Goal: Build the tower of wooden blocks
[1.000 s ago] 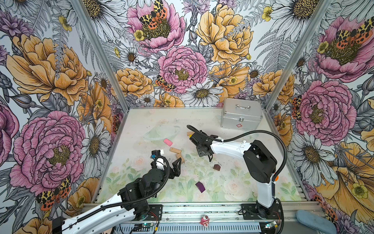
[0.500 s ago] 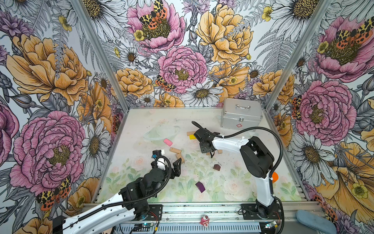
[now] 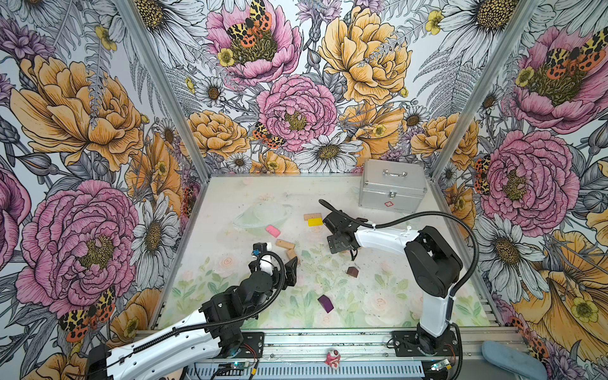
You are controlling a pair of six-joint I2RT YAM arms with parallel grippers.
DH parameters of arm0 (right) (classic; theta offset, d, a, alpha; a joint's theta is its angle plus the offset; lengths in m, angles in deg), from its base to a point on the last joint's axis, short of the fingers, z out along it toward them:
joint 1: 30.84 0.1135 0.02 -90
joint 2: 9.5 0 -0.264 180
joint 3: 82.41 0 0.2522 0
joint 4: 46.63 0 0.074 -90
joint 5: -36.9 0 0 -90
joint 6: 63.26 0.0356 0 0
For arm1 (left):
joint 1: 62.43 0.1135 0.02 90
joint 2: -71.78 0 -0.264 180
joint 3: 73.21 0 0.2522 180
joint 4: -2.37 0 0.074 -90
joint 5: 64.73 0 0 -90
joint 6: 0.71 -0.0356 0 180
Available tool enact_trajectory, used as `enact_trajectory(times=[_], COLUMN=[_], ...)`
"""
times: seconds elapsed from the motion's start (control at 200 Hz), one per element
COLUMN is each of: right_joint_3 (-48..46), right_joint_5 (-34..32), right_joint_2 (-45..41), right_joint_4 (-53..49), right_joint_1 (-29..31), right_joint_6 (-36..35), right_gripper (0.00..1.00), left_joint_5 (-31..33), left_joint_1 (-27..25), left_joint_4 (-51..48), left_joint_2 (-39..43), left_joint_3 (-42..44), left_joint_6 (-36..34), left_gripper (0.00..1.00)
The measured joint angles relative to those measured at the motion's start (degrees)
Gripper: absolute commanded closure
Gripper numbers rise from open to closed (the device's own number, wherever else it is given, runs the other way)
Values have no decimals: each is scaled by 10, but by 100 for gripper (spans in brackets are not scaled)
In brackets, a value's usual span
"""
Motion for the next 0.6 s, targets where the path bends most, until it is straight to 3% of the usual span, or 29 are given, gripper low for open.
enact_trajectory(times=[0.33,0.595], right_joint_3=[-55,-61], right_joint_5=[86,139], right_joint_2=[-46,-40], right_joint_4=[33,61], right_joint_1=[-66,-68], right_joint_6=[-6,-3], right_gripper=[0,0], left_joint_5=[0,0], left_joint_1=[2,2], left_joint_4=[5,4], left_joint_2=[-16,-30], left_joint_3=[-1,-4], left_joint_6=[0,0], left_gripper=[1,1])
